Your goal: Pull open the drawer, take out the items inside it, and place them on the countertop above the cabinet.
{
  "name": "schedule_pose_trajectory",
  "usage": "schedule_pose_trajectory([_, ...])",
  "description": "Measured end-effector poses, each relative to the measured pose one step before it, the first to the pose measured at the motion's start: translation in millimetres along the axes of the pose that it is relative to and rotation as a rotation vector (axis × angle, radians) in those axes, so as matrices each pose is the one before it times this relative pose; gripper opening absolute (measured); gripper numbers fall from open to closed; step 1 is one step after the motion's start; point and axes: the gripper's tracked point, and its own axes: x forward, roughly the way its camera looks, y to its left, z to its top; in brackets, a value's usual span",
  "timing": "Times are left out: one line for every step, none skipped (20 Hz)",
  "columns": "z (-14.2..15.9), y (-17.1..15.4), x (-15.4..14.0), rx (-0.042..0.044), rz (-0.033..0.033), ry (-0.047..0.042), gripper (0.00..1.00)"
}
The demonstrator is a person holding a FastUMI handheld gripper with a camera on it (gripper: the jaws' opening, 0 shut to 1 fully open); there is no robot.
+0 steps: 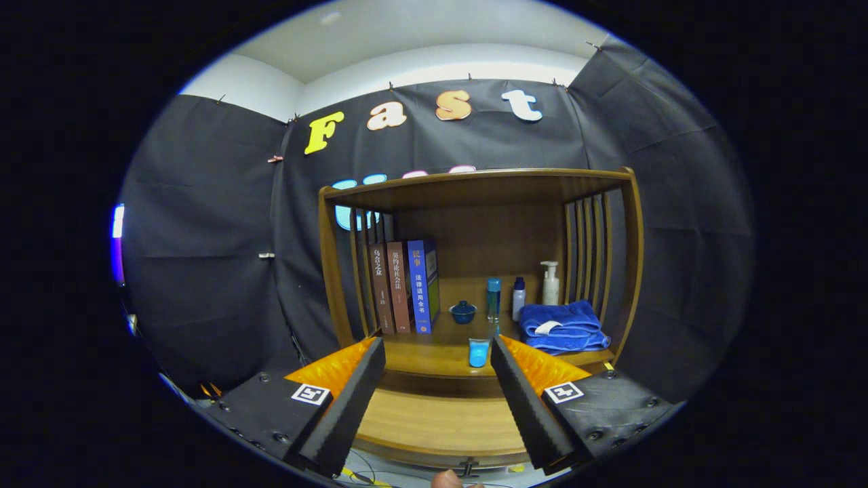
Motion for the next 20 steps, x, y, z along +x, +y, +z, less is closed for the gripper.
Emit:
schedule_pose_trajectory([-10.76,-0.82,-7.34,-0.01216,-0.01735,-0.01585,0.99])
schedule_pose_trajectory([-11.91,-4.27,-6.98,-0.02341,-0.01847,-0.01054,0.99])
schedule_pose_trajectory([-13.61,-4.08,-7.31,-0.02528,-0.01821,-0.00305,0.99])
schedule_pose_trajectory([-16.69,-3.58,-6.36,-0.01594,-0.01742,0.00917,0.99])
schedule_pose_trajectory([-18.06,-1.85,-6.99,-0.00268,-0.01022,0.01488,0.99])
schedule_pose_trajectory([-19.69,0.45,-7.32,0.00663,-0.0139,0.02373,0.99])
schedule_pose_trajectory([-19.0,-0.37,-4.32,0.01064,-0.00734,0.01918,0.99])
schedule_pose_trajectory([-17.83,-3.58,-2.65,0.00349,-0.01604,0.01124,0.99])
schedule_pose_trajectory([-16.14,-4.55,-0.85,-0.00448,-0.01559,0.00124,0.99])
schedule_pose_trajectory([-14.77,-3.7,0.8,-0.00912,-0.01567,0.00425,0.99])
schedule_pose_trajectory([-13.15,-2.54,2.42,-0.00717,-0.01003,-0.00116,0.99])
schedule_pose_trajectory([-13.21,-0.49,1.55,-0.00173,-0.00101,0.00675,0.99])
schedule_pose_trajectory([-13.94,-0.86,3.2,0.0041,-0.00193,0.0146,0.99])
schedule_pose_trajectory([-13.62,-0.9,3.14,0.0079,-0.00148,0.02455,0.99])
schedule_pose_trajectory([-11.25,-1.15,4.51,0.01024,-0.00663,0.02337,0.99])
schedule_pose_trajectory([-8.72,-1.36,6.8,0.00822,-0.00489,0.01743,0.99])
schedule_pose_trajectory([-4.63,-0.69,5.77,0.00406,-0.00595,0.00786,0.99])
schedule_pose_trajectory([-3.85,-1.52,6.04,0.00112,-0.00813,0.00482,0.99])
schedule_pose_trajectory([-2.73,-1.27,5.78,0.00069,-0.00306,0.00861,0.99])
schedule_pose_trajectory([0.67,1.47,-3.31,0.01143,0.00113,-0.00832,0.99])
